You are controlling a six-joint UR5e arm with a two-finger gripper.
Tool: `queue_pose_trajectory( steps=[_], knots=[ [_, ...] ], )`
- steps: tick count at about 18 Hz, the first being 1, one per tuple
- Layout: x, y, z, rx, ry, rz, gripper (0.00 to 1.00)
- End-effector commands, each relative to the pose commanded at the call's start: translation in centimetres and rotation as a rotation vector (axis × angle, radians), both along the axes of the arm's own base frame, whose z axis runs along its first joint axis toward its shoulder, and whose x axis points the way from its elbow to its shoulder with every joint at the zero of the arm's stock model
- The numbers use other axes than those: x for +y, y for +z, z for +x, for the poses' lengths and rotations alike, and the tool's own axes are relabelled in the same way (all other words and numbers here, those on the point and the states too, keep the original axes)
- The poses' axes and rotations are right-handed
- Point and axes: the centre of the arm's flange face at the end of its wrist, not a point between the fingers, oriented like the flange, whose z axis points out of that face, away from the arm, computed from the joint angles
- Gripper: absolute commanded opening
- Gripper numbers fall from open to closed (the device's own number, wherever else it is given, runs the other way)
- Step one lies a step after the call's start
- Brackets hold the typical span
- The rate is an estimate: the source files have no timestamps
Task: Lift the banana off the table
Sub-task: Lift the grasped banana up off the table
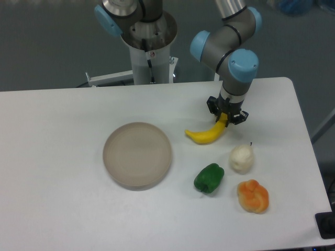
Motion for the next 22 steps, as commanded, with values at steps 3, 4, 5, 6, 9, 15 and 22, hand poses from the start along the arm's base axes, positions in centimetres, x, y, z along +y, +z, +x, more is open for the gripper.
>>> queue_pose_trajectory(
  steps=[3,4,5,6,9,15,22],
  knots=[
    [0.8,2.3,-1.2,0.045,-0.006,0.018,0.24],
    [1.3,3.2,-1.6,0.06,-0.009,0.025,0.24],
    [1.6,4.2,-2.0,0.078,-0.013,0.033,0.24],
    [2.4,5.1,-2.1,0.085,-0.024,0.043,0.24],
    [4.7,8.7,-2.9,0.102,-0.042,0.054,0.24],
    [8.2,14.0,-3.5,0.159,-0.057,0.101,0.24],
    [14.5,16.1,-3.1,0.207,-0.087,0.15,0.24]
  ],
)
